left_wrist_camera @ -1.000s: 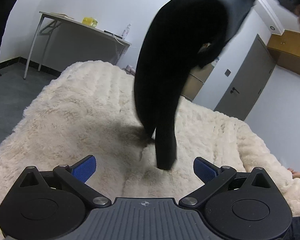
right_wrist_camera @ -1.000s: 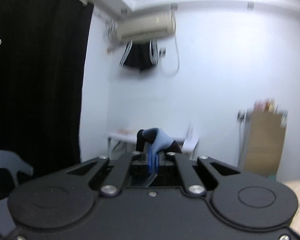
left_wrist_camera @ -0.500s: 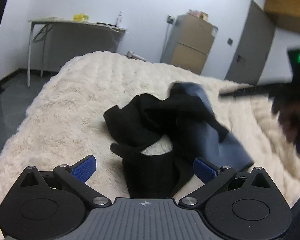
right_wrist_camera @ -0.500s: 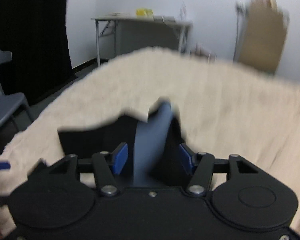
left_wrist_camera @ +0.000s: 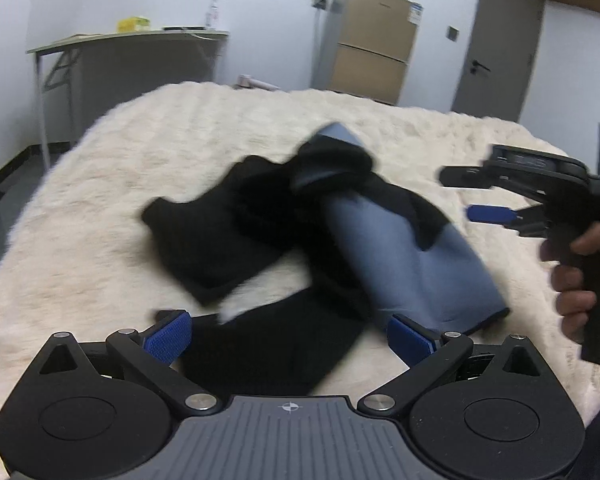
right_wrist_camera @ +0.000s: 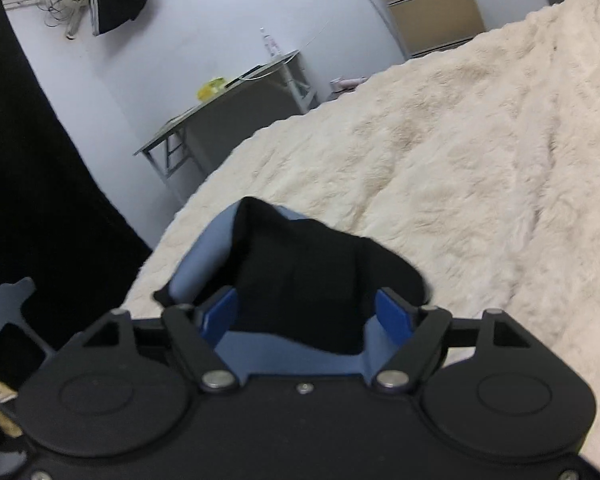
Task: Fold clothes
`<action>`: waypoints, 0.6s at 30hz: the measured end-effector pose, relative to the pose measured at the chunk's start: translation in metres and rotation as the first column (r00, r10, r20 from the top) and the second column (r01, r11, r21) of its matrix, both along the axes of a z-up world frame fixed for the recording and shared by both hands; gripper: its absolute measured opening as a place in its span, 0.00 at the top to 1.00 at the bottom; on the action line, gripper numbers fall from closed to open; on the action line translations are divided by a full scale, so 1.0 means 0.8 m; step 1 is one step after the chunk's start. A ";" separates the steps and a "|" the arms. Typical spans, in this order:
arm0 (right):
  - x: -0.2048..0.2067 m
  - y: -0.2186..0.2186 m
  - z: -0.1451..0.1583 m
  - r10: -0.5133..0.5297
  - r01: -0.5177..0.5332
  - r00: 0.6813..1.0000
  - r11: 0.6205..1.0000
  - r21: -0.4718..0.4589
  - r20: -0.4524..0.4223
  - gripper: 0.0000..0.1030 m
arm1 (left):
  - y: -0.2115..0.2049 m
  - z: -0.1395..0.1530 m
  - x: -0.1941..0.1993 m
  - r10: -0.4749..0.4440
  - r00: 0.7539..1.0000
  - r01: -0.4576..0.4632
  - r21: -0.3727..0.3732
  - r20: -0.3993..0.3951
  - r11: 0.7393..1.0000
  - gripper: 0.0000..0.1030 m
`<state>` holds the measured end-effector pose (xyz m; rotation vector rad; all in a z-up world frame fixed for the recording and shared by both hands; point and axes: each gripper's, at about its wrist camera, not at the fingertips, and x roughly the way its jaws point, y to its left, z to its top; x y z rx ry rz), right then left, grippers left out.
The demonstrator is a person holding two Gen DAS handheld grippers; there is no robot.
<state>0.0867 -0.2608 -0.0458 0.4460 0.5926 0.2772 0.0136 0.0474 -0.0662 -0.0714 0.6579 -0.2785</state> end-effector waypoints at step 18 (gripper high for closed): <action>0.007 -0.065 0.018 -0.099 0.093 0.995 0.981 0.168 0.026 0.22 | -0.063 0.016 0.073 -0.082 0.997 0.082 -0.018 -0.006 0.996 0.93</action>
